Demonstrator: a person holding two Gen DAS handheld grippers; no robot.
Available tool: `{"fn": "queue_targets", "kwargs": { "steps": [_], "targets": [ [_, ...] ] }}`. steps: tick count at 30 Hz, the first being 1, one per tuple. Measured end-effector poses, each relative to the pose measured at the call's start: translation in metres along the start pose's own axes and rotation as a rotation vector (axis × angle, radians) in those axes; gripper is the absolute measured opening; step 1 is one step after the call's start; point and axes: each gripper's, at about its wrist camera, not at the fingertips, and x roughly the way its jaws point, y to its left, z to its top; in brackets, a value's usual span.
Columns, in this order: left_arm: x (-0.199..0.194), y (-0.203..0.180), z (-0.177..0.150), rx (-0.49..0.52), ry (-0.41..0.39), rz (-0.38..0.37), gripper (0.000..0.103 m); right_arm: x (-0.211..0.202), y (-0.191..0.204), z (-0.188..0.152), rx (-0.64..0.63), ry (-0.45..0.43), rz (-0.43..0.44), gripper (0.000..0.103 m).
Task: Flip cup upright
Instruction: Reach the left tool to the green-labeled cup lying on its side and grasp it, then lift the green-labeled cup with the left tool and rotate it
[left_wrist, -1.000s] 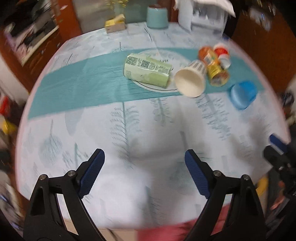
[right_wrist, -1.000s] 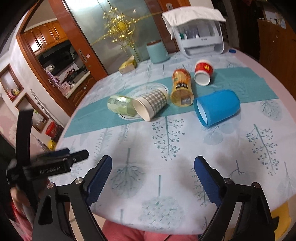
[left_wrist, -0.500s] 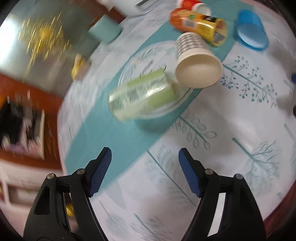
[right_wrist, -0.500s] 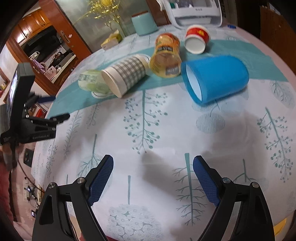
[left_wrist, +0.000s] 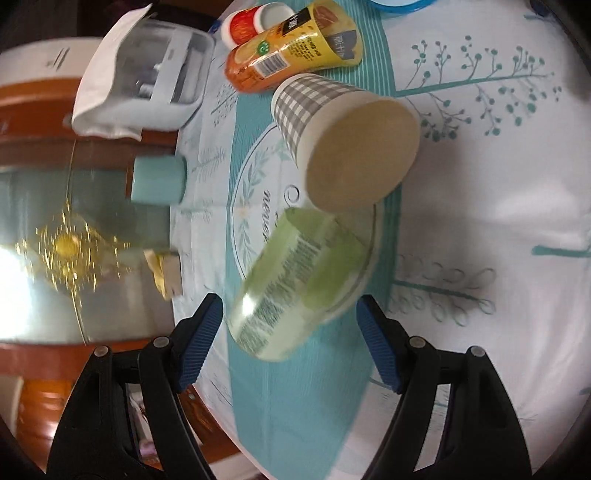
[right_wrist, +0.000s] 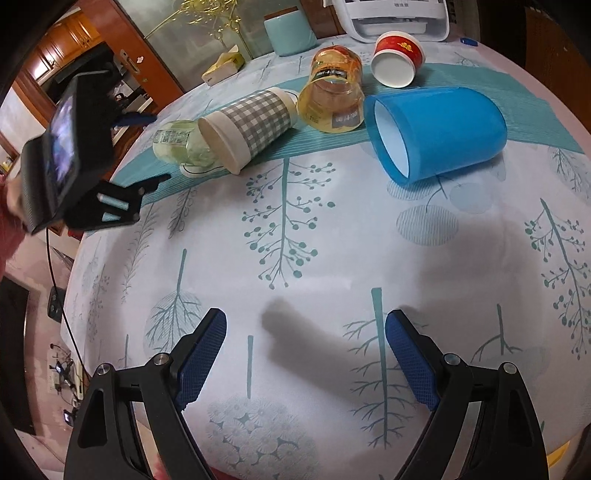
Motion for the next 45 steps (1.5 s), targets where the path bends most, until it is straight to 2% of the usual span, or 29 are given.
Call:
{"fn": "queue_targets", "kwargs": {
  "steps": [4,11,14,17,24,30,33,36,42,45],
  "targets": [
    [0.022,0.009,0.007,0.052,-0.013,-0.045,0.074,-0.001,-0.001,0.001,-0.011,0.0,0.012,0.09],
    [0.041,0.019,0.006,0.022,-0.019,-0.167,0.074,0.002,-0.004,0.009,0.0,-0.012,0.027,0.09],
    [0.04,0.019,0.002,0.024,-0.041,-0.152,0.068,0.003,-0.004,0.012,0.0,-0.012,0.022,0.09],
    [0.04,0.024,-0.002,0.007,-0.053,-0.17,0.067,0.004,-0.004,0.014,0.001,-0.013,0.019,0.09],
    [0.032,0.02,-0.014,0.016,-0.057,-0.111,0.062,0.007,-0.005,0.018,0.012,-0.013,0.006,0.09],
    [0.002,0.003,-0.033,0.048,-0.028,-0.048,0.057,0.008,-0.005,0.019,0.015,-0.009,-0.032,0.09],
    [-0.015,-0.007,-0.046,0.045,0.028,-0.029,0.054,0.007,-0.004,0.018,0.015,-0.012,-0.048,0.09],
    [-0.036,-0.014,-0.059,0.0,0.076,-0.006,0.052,0.004,-0.002,0.016,0.016,-0.018,-0.05,0.09],
    [-0.099,-0.033,-0.072,-0.157,0.146,-0.109,0.051,-0.007,0.005,0.01,0.0,-0.029,-0.036,0.09],
    [-0.127,-0.043,-0.068,-0.221,0.182,-0.224,0.051,-0.019,0.01,0.006,-0.014,-0.041,-0.031,0.09]
  ]
}}
